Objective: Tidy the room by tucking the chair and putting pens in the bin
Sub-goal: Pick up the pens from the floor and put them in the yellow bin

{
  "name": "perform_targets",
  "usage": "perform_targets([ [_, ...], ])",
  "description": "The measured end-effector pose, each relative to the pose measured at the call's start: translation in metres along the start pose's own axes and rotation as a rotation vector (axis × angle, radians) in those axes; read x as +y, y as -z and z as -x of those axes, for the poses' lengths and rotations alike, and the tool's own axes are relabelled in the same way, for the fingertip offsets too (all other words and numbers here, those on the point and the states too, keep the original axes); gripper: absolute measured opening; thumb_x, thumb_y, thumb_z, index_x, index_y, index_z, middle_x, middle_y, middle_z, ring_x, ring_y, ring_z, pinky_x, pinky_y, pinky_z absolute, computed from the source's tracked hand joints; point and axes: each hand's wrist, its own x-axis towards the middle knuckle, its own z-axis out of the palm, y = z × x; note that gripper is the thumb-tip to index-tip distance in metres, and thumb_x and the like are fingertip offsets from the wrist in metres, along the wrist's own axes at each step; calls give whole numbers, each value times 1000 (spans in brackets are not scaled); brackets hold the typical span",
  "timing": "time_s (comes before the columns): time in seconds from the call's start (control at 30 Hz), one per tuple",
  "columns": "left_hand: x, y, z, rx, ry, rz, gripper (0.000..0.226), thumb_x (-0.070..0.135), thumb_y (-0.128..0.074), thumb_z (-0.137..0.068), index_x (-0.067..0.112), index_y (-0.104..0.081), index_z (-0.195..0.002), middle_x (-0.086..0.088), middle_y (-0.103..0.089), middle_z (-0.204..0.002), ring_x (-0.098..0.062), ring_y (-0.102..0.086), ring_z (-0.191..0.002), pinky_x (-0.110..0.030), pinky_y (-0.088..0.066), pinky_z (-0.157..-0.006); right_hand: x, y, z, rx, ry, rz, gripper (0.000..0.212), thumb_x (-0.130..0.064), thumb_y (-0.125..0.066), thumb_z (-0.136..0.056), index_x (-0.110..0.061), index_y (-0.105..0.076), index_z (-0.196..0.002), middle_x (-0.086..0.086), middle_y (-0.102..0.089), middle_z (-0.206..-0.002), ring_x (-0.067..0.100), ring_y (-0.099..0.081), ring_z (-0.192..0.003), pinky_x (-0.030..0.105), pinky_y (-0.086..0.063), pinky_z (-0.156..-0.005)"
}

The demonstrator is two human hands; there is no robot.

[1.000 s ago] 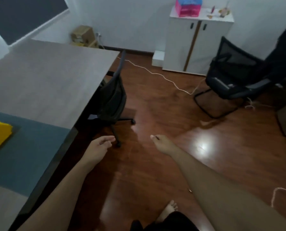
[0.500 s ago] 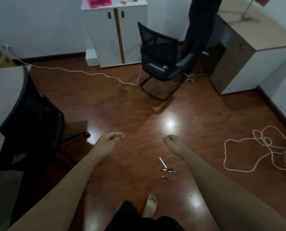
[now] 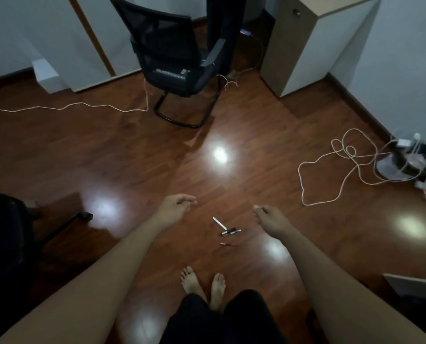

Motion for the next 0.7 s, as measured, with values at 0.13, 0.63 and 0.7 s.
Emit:
perform_targets([
  [0.13, -9, -21, -38, -40, 33, 4, 27, 2, -49, -108, 17, -71, -116, -7, -78, -115, -23, -67, -109, -22, -46, -69, -24, 14, 17, -44, -42, 127, 54, -45, -50, -108, 2, -75, -103, 24, -76, -108, 32, -69, -102, 47, -53, -96],
  [0.63, -98, -131, -227, -28, 183, -43, 20, 13, -56, -110, 20, -74, -117, -5, -78, -124, -26, -71, -118, -38, -51, -96, 110, -50, -165, -268, -101, 190, 37, -25, -45, -113, -5, -70, -130, 22, -68, -136, 36, -61, -132, 38, -47, -104],
  [0.7, -133, -156, -274, -43, 195, -72, 21, 12, -57, -108, 17, -74, -119, -6, -78, -124, -27, -70, -124, -38, -51, -102, 151, -77, -206, -276, -131, 184, 38, -22, -43, -113, -1, -66, -134, 24, -65, -138, 39, -59, -134, 39, -46, -105],
])
